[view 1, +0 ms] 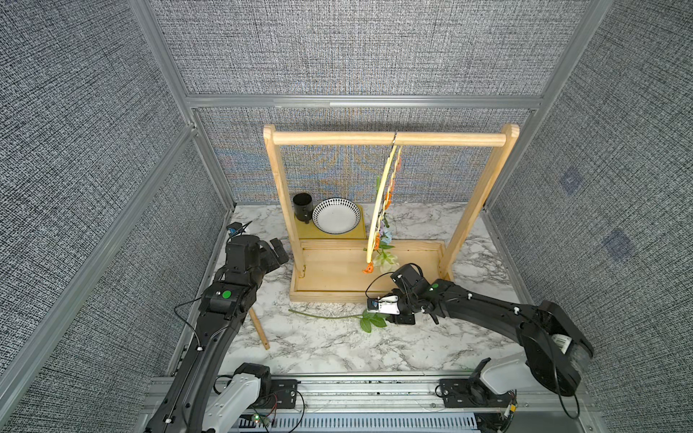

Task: Dry the flowers on a clothes hanger
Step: Pick up the flower at the center of the board.

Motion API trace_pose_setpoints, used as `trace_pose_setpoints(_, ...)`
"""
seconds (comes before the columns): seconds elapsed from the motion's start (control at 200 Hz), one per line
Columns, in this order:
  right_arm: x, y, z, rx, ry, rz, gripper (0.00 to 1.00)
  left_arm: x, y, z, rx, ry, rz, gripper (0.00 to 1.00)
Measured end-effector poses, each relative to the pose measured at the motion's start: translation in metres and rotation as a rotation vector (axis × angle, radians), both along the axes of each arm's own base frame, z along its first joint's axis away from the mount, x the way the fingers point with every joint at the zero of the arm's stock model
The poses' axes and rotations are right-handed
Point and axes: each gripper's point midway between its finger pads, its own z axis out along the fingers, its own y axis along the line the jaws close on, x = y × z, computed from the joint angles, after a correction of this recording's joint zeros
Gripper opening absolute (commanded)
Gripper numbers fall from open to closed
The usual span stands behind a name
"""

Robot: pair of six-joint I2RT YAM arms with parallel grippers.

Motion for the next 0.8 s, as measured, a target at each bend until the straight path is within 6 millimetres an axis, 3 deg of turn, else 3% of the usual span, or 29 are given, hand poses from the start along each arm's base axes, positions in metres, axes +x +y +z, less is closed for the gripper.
trace_pose_setpoints(0.245, -0.008, -0.005, -0.026, -0.042, 0.048, -0.009, 0.43, -0.004, 0.003, -0.003, -0.006, -0.002, 0.015, 1.0)
trace_pose_setpoints(0.4, -0.01, -0.008, -0.034, -0.062, 0.066, -0.011, 0.31, -0.006, 0.004, -0.006, -0.016, -0.001, 0.026, 1.0)
trace_pose_setpoints(0.796, -0.022, -0.012, -0.029, -0.044, 0.064, -0.022, 0.08, -0.011, 0.006, -0.012, -0.021, 0.005, 0.031, 1.0)
